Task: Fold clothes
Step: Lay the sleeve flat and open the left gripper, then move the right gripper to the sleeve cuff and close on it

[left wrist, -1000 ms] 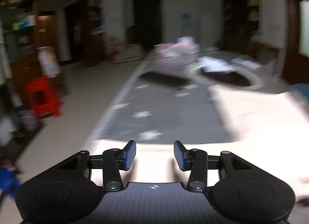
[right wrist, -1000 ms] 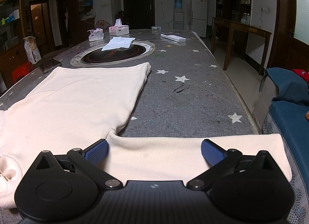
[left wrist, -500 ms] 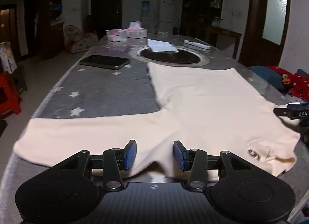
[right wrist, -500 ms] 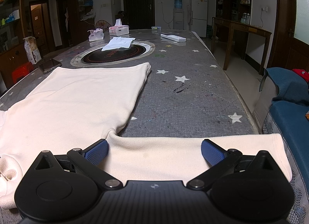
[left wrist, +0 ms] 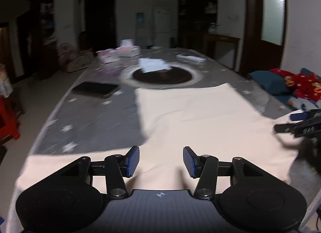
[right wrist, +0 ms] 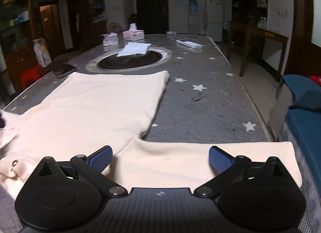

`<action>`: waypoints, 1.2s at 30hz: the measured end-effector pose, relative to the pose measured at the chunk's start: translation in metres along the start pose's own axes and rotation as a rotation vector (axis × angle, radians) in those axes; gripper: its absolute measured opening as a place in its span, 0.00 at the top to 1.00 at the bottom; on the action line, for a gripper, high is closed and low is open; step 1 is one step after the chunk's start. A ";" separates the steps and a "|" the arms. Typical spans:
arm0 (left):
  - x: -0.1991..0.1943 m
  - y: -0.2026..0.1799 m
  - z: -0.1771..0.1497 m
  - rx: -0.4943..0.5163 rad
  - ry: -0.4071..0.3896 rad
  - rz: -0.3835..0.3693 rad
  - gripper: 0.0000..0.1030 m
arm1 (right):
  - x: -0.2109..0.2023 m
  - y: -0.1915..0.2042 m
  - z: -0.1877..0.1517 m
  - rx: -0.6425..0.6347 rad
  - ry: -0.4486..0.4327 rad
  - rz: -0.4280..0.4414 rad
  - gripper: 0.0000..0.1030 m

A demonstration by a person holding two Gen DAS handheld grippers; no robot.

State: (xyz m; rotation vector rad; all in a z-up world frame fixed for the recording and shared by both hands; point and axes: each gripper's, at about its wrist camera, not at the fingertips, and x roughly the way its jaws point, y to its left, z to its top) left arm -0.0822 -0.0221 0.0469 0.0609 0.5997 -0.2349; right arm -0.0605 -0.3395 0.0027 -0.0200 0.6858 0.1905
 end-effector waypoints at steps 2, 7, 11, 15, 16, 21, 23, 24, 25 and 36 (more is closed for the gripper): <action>0.008 -0.015 0.005 0.013 -0.001 -0.041 0.46 | -0.003 0.005 -0.002 -0.016 0.006 0.018 0.00; 0.031 -0.051 0.009 0.070 0.014 -0.111 0.45 | -0.008 0.012 -0.009 -0.044 0.022 0.040 0.00; 0.046 -0.063 0.004 0.076 0.046 -0.126 0.45 | -0.011 0.010 -0.015 -0.042 0.030 0.038 0.00; 0.052 -0.065 -0.006 0.074 0.079 -0.125 0.45 | -0.015 0.006 -0.024 -0.051 0.031 0.030 0.00; 0.052 -0.065 -0.008 0.074 0.082 -0.124 0.45 | -0.016 0.005 -0.026 -0.054 0.029 0.029 0.00; 0.050 -0.061 -0.010 0.074 0.078 -0.124 0.45 | -0.027 -0.001 -0.032 -0.047 0.030 0.010 0.00; 0.049 -0.060 -0.011 0.075 0.077 -0.122 0.45 | -0.032 -0.004 -0.034 -0.043 0.028 0.005 0.00; 0.049 -0.060 -0.011 0.075 0.077 -0.122 0.44 | -0.034 -0.005 -0.034 -0.039 0.026 0.001 0.00; 0.048 -0.060 -0.011 0.075 0.077 -0.123 0.44 | -0.036 -0.005 -0.034 -0.038 0.022 -0.002 0.00; 0.045 -0.064 -0.008 0.077 0.080 -0.129 0.43 | -0.038 -0.015 -0.038 -0.024 0.009 -0.032 0.00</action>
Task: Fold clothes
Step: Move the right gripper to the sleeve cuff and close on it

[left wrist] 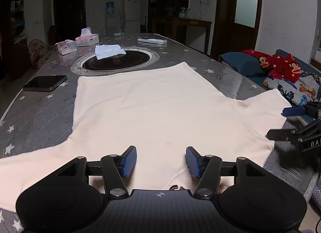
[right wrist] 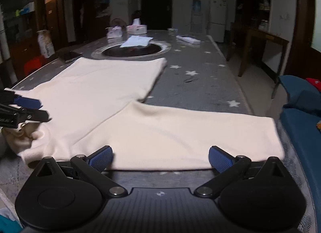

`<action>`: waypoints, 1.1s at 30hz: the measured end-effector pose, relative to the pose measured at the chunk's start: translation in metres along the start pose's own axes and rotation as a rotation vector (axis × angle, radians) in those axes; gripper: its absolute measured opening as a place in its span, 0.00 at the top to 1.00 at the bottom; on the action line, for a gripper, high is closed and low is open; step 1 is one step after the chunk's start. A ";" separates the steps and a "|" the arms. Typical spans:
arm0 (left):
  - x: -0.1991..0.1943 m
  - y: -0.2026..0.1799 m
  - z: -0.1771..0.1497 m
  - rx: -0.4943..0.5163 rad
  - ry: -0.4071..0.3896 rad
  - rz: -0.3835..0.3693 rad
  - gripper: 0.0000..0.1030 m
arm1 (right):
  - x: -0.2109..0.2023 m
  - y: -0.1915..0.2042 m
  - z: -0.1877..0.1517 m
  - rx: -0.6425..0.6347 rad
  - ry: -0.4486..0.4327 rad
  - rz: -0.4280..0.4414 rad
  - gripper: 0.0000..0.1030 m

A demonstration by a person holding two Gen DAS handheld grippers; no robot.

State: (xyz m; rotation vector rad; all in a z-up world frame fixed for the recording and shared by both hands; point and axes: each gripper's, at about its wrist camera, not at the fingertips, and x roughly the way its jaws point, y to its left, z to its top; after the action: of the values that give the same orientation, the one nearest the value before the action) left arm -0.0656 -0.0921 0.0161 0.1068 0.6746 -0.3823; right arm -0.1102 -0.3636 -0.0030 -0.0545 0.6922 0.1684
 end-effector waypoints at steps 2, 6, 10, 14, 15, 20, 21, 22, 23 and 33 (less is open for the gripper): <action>-0.001 -0.004 0.003 0.006 -0.007 -0.008 0.41 | -0.001 -0.010 0.000 0.028 -0.002 -0.021 0.00; -0.002 -0.015 0.010 0.025 -0.025 -0.034 0.36 | 0.002 -0.030 0.000 0.081 0.004 -0.070 0.00; 0.001 -0.027 0.015 0.051 -0.031 -0.060 0.34 | 0.002 -0.044 0.001 0.113 0.005 -0.096 0.00; 0.005 -0.036 0.020 0.066 -0.031 -0.075 0.31 | -0.002 -0.055 0.001 0.143 -0.004 -0.120 0.00; 0.006 -0.039 0.020 0.070 -0.030 -0.080 0.31 | -0.002 -0.059 0.000 0.155 -0.006 -0.128 0.00; 0.011 -0.052 0.022 0.095 -0.024 -0.106 0.31 | -0.003 -0.087 -0.004 0.255 -0.006 -0.157 0.03; 0.011 -0.054 0.022 0.099 -0.022 -0.110 0.31 | -0.003 -0.093 -0.005 0.278 -0.005 -0.160 0.05; 0.012 -0.056 0.022 0.102 -0.021 -0.114 0.31 | -0.003 -0.099 -0.007 0.306 -0.006 -0.159 0.07; 0.013 -0.058 0.022 0.106 -0.020 -0.118 0.31 | -0.003 -0.106 -0.008 0.333 -0.006 -0.157 0.08; 0.020 -0.075 0.023 0.133 -0.006 -0.150 0.31 | -0.001 -0.149 -0.024 0.528 -0.021 -0.066 0.22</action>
State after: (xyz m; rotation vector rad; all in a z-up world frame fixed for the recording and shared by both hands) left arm -0.0658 -0.1729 0.0232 0.1825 0.6532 -0.5714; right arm -0.0998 -0.5131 -0.0216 0.4293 0.6949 -0.0809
